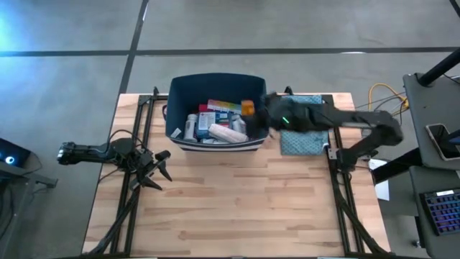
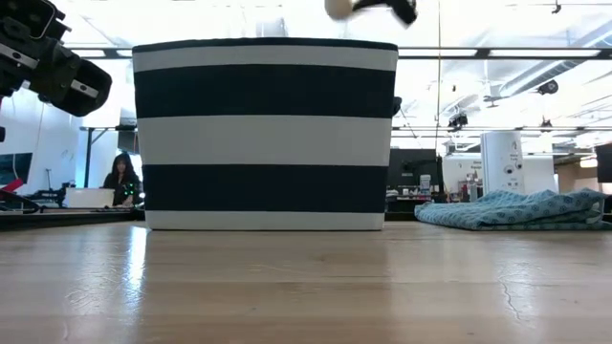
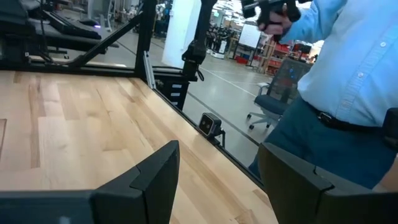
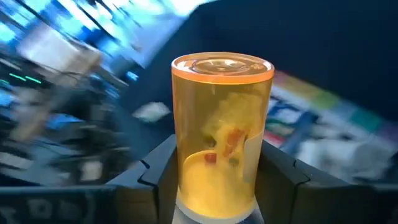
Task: Pick & place medical supplies in basket/bin
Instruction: Put the orange medicine bottle into the blue bin, then return to Home Position
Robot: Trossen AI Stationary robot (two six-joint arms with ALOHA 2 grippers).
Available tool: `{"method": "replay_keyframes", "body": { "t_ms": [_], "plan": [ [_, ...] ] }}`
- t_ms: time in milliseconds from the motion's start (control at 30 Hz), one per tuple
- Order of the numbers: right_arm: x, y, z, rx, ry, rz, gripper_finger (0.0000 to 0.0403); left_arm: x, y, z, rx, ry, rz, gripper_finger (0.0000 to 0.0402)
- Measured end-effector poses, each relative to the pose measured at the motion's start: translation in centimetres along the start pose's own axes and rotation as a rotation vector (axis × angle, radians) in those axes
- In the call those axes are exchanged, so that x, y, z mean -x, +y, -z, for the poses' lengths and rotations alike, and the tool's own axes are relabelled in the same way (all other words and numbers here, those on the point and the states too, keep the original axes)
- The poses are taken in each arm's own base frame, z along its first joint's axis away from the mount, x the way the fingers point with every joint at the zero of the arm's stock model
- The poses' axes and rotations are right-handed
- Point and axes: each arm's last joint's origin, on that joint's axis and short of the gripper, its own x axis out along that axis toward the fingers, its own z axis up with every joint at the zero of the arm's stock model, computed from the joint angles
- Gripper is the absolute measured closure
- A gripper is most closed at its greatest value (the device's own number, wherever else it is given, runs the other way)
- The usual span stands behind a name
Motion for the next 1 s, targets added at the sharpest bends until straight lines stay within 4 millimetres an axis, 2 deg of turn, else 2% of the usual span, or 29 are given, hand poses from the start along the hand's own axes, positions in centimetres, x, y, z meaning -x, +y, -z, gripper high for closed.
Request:
{"method": "replay_keyframes", "body": {
  "t_ms": [100, 200, 300, 367, 433, 533, 633, 733, 800, 867, 1000],
  "plan": [
    [-3.4, -1.9, -2.0, 0.004, 0.128, 0.077, 0.0221, 0.0, 0.0, 0.0, 0.000, 0.000, 0.000, 0.0203],
    [-5.5, -3.4, -2.6, -0.011, 0.304, 0.151, 0.0175, 0.0, 0.0, 0.0, 0.000, -0.001, -0.002, 0.0203],
    [-6.8, -3.6, -2.5, 0.018, 0.421, 0.202, 0.0122, 0.0, 0.0, 0.0, 0.000, -0.001, -0.002, 0.0203],
    [-6.9, -2.7, -2.8, 0.064, 0.416, 0.175, 0.0092, 0.0, 0.0, 0.0, 0.000, -0.001, -0.001, 0.0203],
    [-6.0, -1.0, -3.1, 0.163, 0.356, 0.140, 0.0069, 0.0, 0.0, 0.0, 0.000, -0.001, -0.001, 0.0203],
    [-3.1, 2.2, -3.1, 0.371, 0.213, 0.119, 0.0049, 0.0, 0.0, 0.0, 0.000, -0.001, -0.001, 0.0203],
    [0.6, 4.7, -1.9, 0.581, 0.109, 0.130, 0.0043, 0.0, 0.0, 0.0, 0.000, 0.000, -0.001, 0.0203],
    [3.3, 5.4, -0.1, 0.718, 0.091, 0.198, 0.0042, 0.0, 0.0, 0.0, 0.000, -0.001, -0.001, 0.0203],
    [4.5, 5.9, 1.2, 0.669, 0.107, 0.190, 0.0042, 0.0, 0.0, 0.0, 0.000, 0.000, -0.001, 0.0203],
    [5.9, 6.8, 2.5, 0.514, 0.107, 0.139, 0.0042, 0.0, 0.0, 0.0, 0.000, -0.001, 0.000, 0.0203],
    [8.7, 9.6, 4.7, 0.544, 0.078, -0.058, 0.0042, 0.0, 0.0, 0.0, 0.000, -0.001, 0.000, 0.0203]
  ]
}}
